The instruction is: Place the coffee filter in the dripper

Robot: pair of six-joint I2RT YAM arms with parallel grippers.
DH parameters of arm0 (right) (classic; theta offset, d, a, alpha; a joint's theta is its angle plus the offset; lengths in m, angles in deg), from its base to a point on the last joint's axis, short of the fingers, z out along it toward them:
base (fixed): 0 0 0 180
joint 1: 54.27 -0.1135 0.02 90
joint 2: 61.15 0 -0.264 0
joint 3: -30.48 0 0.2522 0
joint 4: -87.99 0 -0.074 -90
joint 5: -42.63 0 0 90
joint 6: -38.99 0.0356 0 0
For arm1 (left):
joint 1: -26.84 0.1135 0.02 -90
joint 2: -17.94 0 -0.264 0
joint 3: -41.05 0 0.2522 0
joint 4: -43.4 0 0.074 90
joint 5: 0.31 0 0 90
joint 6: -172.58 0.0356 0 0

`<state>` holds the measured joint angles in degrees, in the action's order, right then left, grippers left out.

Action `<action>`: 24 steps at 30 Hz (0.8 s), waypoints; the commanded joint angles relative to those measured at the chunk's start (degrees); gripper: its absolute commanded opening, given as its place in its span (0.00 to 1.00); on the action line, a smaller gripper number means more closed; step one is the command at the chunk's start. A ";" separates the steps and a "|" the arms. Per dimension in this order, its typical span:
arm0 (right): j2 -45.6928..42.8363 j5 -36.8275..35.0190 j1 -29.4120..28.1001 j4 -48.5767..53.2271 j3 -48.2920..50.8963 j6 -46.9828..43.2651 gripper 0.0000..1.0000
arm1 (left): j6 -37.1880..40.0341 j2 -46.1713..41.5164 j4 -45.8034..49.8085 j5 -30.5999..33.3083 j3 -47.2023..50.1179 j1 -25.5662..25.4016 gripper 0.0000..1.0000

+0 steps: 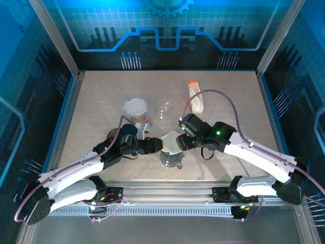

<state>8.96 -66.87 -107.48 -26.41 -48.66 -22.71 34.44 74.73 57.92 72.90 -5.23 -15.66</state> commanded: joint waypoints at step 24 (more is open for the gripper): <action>-10.66 -3.44 0.67 -1.16 1.97 0.19 0.72 | -0.24 -5.81 2.57 1.94 -2.97 -0.38 0.76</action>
<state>0.32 -68.93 -107.29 -27.59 -47.94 -23.55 33.11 71.24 58.90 73.57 -5.60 -15.66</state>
